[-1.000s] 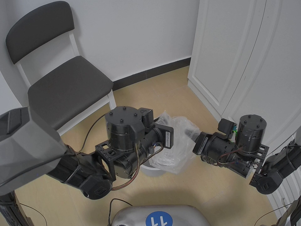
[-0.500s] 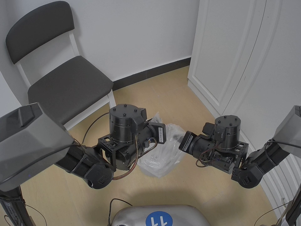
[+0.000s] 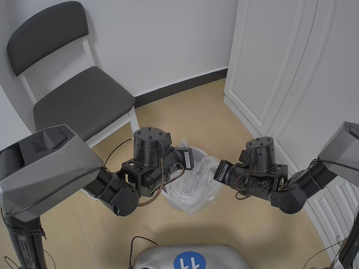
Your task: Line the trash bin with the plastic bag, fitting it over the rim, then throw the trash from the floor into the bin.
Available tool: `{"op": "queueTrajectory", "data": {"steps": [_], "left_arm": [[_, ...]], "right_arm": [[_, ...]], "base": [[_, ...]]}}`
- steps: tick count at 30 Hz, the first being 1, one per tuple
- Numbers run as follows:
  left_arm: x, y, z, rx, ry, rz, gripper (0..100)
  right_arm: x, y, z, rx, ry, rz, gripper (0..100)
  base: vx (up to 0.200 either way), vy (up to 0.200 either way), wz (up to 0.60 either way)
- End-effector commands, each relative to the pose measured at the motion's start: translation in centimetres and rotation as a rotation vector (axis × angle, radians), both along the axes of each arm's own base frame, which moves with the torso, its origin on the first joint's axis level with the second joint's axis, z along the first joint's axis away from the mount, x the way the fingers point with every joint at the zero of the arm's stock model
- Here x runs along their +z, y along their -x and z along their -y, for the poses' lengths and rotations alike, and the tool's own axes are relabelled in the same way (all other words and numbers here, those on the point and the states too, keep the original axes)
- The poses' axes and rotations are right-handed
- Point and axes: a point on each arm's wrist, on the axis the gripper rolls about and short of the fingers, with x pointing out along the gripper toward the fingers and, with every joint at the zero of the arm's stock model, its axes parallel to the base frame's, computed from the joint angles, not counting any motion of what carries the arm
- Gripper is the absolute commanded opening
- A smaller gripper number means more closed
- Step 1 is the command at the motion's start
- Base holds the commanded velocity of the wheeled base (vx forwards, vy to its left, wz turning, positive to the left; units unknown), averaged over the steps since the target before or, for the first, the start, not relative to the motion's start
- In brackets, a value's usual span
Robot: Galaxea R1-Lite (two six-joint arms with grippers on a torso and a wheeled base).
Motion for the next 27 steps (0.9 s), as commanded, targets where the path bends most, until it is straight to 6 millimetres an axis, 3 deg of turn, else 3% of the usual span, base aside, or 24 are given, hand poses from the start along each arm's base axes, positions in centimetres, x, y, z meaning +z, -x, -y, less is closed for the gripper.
{"op": "queueTrajectory", "data": {"steps": [1, 6, 12, 20, 27], "left_arm": [[-1.4, -1.1, -0.2, 0.010, -0.001, -0.027, 0], [-3.6, -4.2, -0.8, 0.064, 0.002, -0.034, 0], [-5.2, -5.7, -1.7, 0.097, -0.011, -0.051, 0], [-5.1, -6.8, -2.7, 0.131, -0.004, -0.042, 0], [-5.2, -6.9, -2.9, 0.137, -0.030, -0.080, 0]], "right_arm": [[-0.9, -1.1, 0.3, -0.025, 0.008, -0.014, 0], [-1.9, -2.3, 0.1, -0.069, -0.055, -0.012, 0], [-3.4, -2.9, 0.1, -0.079, -0.053, -0.023, 0], [-5.0, -3.7, -0.2, -0.098, -0.123, 0.034, 0], [-4.7, -3.9, 0.3, -0.106, -0.123, 0.052, 0]], "base": [[0.000, 0.000, 0.00], [0.000, 0.000, 0.00], [0.000, 0.000, 0.00], [0.000, 0.000, 0.00], [0.000, 0.000, 0.00]]}}
